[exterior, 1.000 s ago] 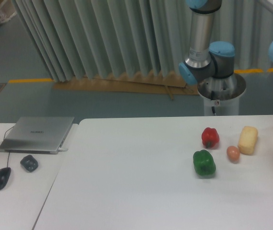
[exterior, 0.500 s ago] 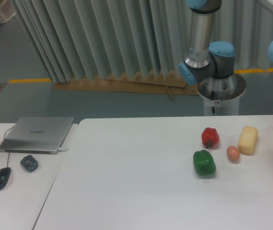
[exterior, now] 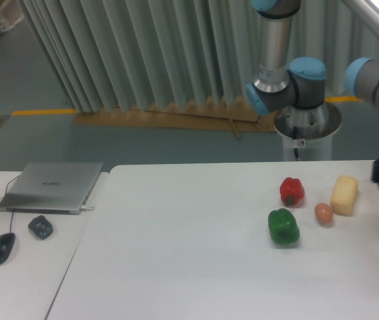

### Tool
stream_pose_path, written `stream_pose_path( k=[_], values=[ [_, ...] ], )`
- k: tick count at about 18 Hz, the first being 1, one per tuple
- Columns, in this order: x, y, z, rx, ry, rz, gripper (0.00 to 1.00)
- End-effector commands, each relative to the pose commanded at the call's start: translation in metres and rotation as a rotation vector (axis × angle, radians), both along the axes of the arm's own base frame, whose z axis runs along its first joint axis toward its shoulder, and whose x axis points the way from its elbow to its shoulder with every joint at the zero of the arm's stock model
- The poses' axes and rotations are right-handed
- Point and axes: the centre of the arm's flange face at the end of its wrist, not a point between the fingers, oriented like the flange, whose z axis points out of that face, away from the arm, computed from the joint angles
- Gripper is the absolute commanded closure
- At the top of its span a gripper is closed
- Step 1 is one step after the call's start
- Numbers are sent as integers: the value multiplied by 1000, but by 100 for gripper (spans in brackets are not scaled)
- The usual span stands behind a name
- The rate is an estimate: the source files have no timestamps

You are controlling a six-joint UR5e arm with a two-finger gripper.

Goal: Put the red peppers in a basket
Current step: 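Move the gripper from the basket over to the red bell pepper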

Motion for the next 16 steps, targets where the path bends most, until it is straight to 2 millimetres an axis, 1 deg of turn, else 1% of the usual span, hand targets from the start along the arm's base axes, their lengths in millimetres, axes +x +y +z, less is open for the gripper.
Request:
stream_pose_path(
  k=[2,3,4,5,6,7,8,9,11,12,13,16],
  values=[
    [18,13,1,11,6,0,0],
    [24,14,2,4,10,-8,0],
    [32,14,2,-27,27,-15,0],
    [44,18,-4,-79,52,-30,0],
    [61,26,-9,-141,89,-53,0],
    [84,36,-15,-191,119,-87,0],
    [99,39,-24,-227,128,-105,0],
    [108,35,-25,-238,131,-107,0],
    [124,19,-17,-246,120,-96,0],
    [133,12,-16,-255,107,-84,0],
    [145,5,-11,-263,100,-85,0],
    [164,-19,0,-327,58,-91,0]
  ],
)
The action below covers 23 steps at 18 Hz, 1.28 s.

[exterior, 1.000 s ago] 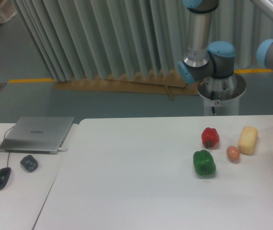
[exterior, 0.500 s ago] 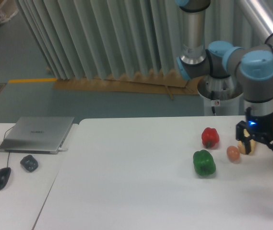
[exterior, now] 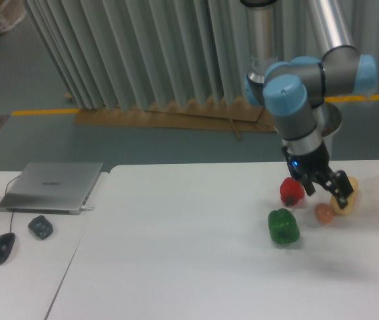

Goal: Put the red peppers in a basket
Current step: 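Move the gripper from the basket over to the red bell pepper, then lower the open gripper onto the red bell pepper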

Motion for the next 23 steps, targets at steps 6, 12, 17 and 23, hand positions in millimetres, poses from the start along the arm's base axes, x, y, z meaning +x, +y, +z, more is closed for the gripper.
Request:
stream_pose_path(
  k=[6,12,17,23],
  values=[
    [38,-9,-13,-149,-77,-50,0],
    [88,8,-29,-100,-44,-13,0],
    [117,15,-40,-40,8,3,0],
    [120,-3,-70,-129,53,28,0]
  ],
)
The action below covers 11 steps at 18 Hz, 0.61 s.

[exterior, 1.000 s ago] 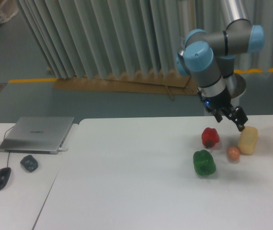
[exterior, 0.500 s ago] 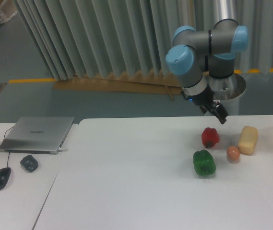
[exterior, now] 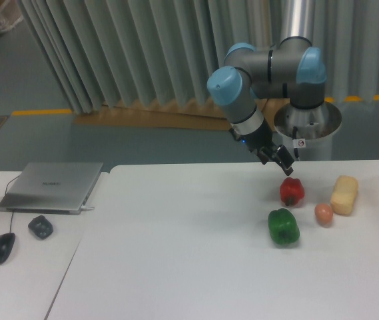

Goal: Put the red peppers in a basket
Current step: 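Lower the open gripper onto the red bell pepper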

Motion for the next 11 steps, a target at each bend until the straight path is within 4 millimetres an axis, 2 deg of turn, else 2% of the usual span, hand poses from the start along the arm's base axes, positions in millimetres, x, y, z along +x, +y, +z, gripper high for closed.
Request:
stream_pose_path(
  k=[3,6,8,11],
  values=[
    [0,0,-11,-19,13,32,0],
    [-4,6,-36,-65,14,58,0],
    [-5,11,-41,-68,17,71,0],
    [-5,16,-38,-62,24,67,0]
  ],
)
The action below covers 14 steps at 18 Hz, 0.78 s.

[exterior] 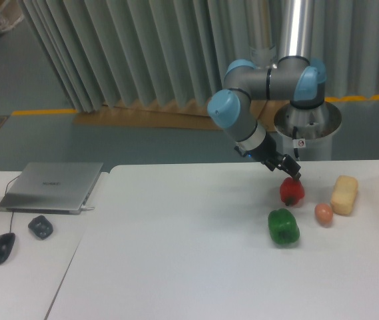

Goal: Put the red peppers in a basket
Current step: 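Lower the open gripper onto the red bell pepper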

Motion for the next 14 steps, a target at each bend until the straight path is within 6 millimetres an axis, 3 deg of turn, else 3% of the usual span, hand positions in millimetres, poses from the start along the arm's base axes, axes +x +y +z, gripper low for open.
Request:
stream_pose_path(
  k=[14],
  values=[
    [-4,13,-32,-24,10,77,0]
  ],
)
